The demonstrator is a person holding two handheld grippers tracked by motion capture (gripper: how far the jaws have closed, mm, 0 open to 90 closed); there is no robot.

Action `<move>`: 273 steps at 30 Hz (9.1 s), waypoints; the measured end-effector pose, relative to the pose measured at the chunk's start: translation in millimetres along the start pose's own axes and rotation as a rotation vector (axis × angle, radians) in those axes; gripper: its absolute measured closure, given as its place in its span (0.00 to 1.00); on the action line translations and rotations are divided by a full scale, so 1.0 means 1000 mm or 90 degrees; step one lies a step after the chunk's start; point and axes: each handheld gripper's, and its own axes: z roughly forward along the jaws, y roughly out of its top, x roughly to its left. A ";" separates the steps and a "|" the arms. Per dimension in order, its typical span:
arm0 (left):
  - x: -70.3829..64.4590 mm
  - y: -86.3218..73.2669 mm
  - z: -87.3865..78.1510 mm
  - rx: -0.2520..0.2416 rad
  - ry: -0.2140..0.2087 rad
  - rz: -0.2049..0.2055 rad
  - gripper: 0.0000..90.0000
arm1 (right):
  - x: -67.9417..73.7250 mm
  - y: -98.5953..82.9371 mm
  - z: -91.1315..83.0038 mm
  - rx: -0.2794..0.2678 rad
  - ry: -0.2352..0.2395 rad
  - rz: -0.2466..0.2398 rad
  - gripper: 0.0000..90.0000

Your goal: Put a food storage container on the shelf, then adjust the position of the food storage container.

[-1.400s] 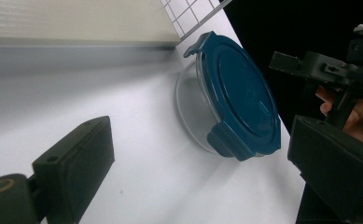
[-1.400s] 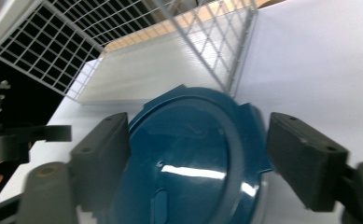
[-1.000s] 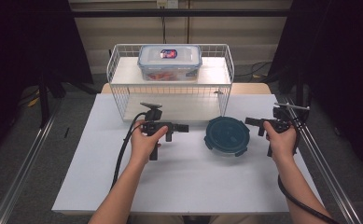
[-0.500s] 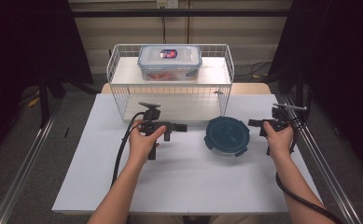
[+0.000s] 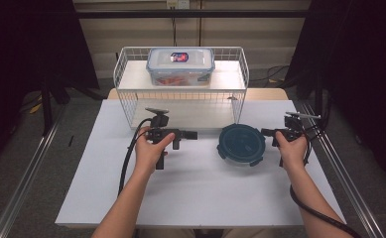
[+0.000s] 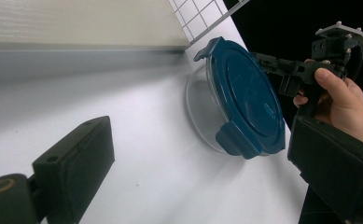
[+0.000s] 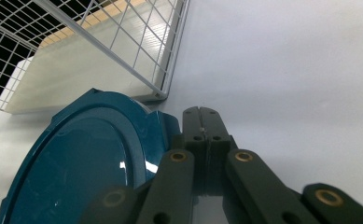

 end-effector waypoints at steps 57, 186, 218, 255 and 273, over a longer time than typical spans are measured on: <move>0.004 -0.011 -0.019 0.015 0.025 0.002 0.07 | 0.073 -0.041 0.013 0.033 0.115 -0.049 1.00; 0.018 -0.032 0.007 0.088 -0.044 -0.098 0.73 | 0.067 -0.078 -0.004 0.115 0.216 0.099 0.73; 0.009 -0.031 -0.016 0.063 -0.013 -0.116 0.83 | 0.071 -0.080 -0.002 0.098 0.259 0.170 0.84; -0.042 0.007 -0.076 -0.001 0.008 -0.082 0.83 | 0.117 -0.035 -0.031 0.069 0.325 0.130 0.85; -0.058 0.028 -0.096 -0.018 0.010 -0.082 0.83 | 0.136 -0.009 -0.042 0.061 0.336 0.124 0.85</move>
